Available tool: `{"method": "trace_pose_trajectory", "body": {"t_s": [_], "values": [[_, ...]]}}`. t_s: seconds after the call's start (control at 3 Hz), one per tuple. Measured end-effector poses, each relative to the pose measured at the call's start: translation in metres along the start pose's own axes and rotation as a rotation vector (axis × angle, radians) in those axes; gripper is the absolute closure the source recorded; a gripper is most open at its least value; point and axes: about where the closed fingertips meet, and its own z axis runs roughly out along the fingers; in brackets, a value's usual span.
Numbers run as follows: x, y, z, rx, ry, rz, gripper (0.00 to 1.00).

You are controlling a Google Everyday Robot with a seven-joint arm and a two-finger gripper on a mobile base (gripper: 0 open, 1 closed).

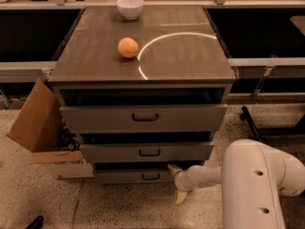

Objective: Open bottom drawer

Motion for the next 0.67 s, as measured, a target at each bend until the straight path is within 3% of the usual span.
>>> {"method": "trace_pose_trajectory", "body": {"t_s": [0.67], "values": [[0.02,-0.009,0.03,-0.024,0.052,0.021,0.0]]}}
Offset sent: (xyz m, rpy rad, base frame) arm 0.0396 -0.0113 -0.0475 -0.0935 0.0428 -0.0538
